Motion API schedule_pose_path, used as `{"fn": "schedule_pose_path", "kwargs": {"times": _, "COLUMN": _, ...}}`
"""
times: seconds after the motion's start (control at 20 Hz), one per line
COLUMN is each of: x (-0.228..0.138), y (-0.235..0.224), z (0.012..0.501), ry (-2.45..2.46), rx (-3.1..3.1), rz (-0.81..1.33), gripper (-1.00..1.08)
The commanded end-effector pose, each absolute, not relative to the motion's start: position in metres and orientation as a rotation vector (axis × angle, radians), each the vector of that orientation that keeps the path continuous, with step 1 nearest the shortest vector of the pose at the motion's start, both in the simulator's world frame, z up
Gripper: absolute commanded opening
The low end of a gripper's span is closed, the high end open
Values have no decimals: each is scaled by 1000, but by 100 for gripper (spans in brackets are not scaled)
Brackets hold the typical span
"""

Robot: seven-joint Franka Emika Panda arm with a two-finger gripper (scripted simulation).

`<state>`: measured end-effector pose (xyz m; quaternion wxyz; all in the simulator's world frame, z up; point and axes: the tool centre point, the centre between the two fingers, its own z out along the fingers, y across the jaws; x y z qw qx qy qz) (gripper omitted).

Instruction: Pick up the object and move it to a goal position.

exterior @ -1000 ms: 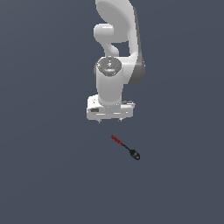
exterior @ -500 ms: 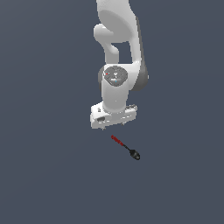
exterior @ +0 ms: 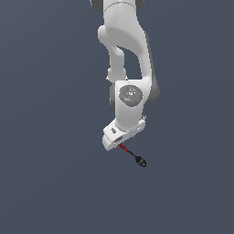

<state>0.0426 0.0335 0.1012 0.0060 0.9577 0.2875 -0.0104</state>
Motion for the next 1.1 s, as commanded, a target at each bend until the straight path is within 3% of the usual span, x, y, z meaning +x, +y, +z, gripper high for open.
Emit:
{"fn": "schedule_pose_path", "kwargs": {"times": 0.0, "x": 50, "y": 41, "z": 92, "ry": 1022, "rx": 2960, "rz": -27, "gripper": 100}}
{"fn": "schedule_pose_path", "kwargs": {"times": 1.05, "x": 70, "y": 65, "z": 59, "ry": 1401, "rx": 2812, "rz": -1, "gripper": 100}}
